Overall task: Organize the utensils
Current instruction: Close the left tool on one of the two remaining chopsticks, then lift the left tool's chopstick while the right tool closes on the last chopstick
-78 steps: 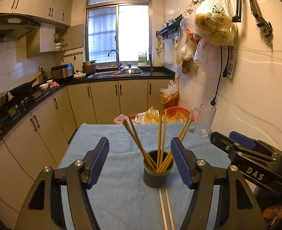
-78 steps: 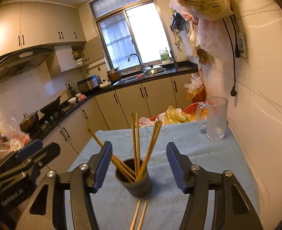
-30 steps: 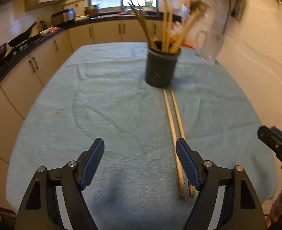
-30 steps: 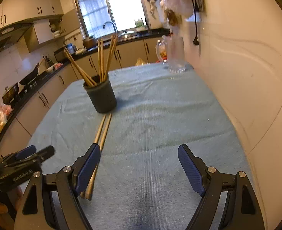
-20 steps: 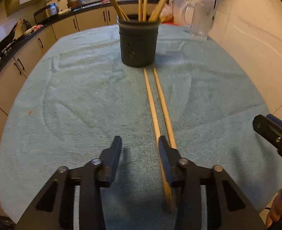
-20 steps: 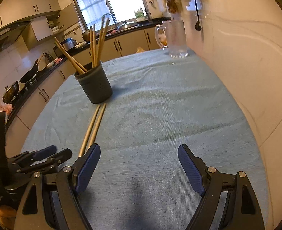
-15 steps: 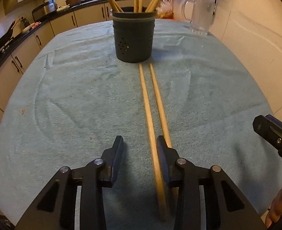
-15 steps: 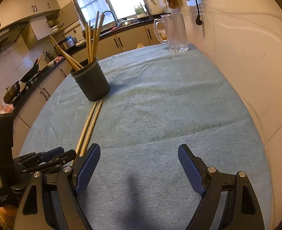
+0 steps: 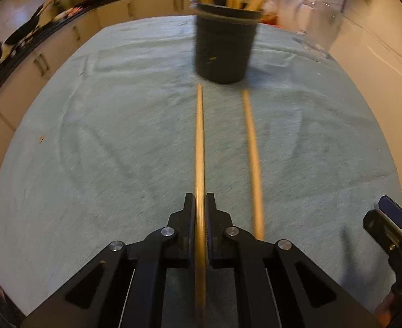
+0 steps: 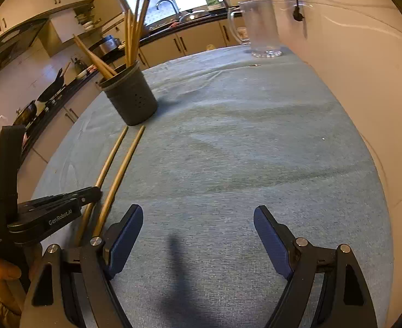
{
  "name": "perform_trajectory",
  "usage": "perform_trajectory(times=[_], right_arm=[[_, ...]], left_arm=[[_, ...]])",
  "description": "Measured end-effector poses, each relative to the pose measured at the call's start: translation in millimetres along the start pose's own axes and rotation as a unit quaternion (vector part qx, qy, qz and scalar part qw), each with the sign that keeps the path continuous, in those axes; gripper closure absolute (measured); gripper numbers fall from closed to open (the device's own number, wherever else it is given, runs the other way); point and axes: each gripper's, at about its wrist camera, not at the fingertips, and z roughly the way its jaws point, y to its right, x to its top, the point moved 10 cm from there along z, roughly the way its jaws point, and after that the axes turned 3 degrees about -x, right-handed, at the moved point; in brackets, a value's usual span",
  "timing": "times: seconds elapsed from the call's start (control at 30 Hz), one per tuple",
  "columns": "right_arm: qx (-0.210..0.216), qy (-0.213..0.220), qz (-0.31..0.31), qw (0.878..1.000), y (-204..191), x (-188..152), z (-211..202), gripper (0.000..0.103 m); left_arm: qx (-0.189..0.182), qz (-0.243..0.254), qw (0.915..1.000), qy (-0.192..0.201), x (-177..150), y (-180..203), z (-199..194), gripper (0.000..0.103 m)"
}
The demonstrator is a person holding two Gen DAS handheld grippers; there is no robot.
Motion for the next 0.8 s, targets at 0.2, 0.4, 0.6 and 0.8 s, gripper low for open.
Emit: perform_trajectory(times=[0.2,0.4,0.6,0.8], right_arm=[[0.002,-0.009,-0.003,1.000,-13,-13,-2,0.016],[-0.006,-0.017,-0.023,1.000,-34,-16,-4,0.016],[0.011,-0.048,-0.042,0.998,-66,3,19,0.017],[0.000,-0.088,-0.070,0.994,-87,29,71,0.045]], left_arm=[[-0.011,-0.035,0.9985,-0.041,-21,-32,-14,0.096],[-0.043,0.002,0.9984,-0.035,-15,-24,-37,0.094],[-0.023,0.042,0.9984,-0.030,15,-30,-19,0.085],[-0.049,0.012,0.9982,-0.030,48,-50,12,0.085]])
